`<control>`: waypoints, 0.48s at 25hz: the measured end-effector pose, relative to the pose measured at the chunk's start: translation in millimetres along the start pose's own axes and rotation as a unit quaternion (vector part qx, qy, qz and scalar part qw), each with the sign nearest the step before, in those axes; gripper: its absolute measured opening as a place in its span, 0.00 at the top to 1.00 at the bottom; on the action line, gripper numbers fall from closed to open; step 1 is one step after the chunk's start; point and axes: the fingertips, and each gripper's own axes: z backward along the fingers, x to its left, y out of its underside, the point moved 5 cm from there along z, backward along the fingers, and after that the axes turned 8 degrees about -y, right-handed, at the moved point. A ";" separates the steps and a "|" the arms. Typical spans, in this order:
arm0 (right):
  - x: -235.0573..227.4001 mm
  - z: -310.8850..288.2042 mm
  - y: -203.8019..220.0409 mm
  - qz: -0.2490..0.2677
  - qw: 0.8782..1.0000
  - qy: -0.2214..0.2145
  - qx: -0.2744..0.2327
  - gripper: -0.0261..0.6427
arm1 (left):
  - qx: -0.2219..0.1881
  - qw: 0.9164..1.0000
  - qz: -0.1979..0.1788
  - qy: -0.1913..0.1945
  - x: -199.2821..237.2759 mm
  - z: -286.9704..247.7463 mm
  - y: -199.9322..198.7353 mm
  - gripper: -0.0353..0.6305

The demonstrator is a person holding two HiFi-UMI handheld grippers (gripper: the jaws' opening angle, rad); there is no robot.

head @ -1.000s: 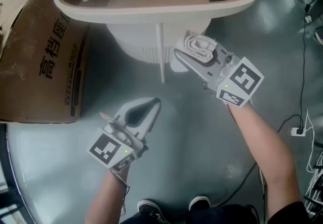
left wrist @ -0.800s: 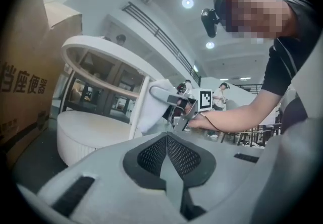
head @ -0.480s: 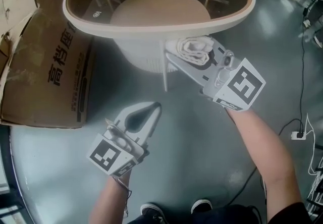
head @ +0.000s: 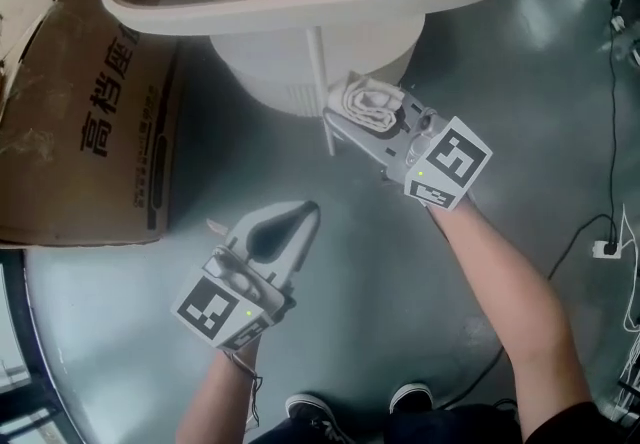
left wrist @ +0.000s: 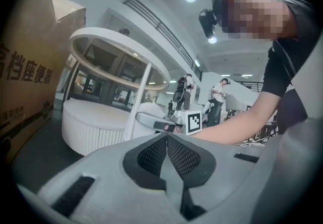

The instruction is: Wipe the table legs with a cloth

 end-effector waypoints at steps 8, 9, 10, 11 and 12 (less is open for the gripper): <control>2.3 8.9 95.8 -0.094 0.995 0.019 0.040 0.84 | 0.041 0.999 -0.007 0.004 -5.9 9.0 28.0 0.94; 2.2 9.3 106.9 -0.107 0.993 0.023 0.047 0.84 | 0.040 0.999 -0.003 0.005 -7.2 10.0 29.2 0.94; 2.1 10.1 117.2 -0.120 0.991 0.025 0.054 0.84 | 0.040 0.999 -0.001 0.005 -8.6 10.5 30.8 0.94; 1.7 11.4 127.3 -0.134 0.989 0.027 0.063 0.84 | 0.042 0.999 -0.002 0.006 -9.7 10.6 33.0 0.94; 0.8 12.7 137.8 -0.148 0.985 0.029 0.081 0.84 | 0.046 0.999 -0.006 0.006 -10.0 10.2 35.3 0.94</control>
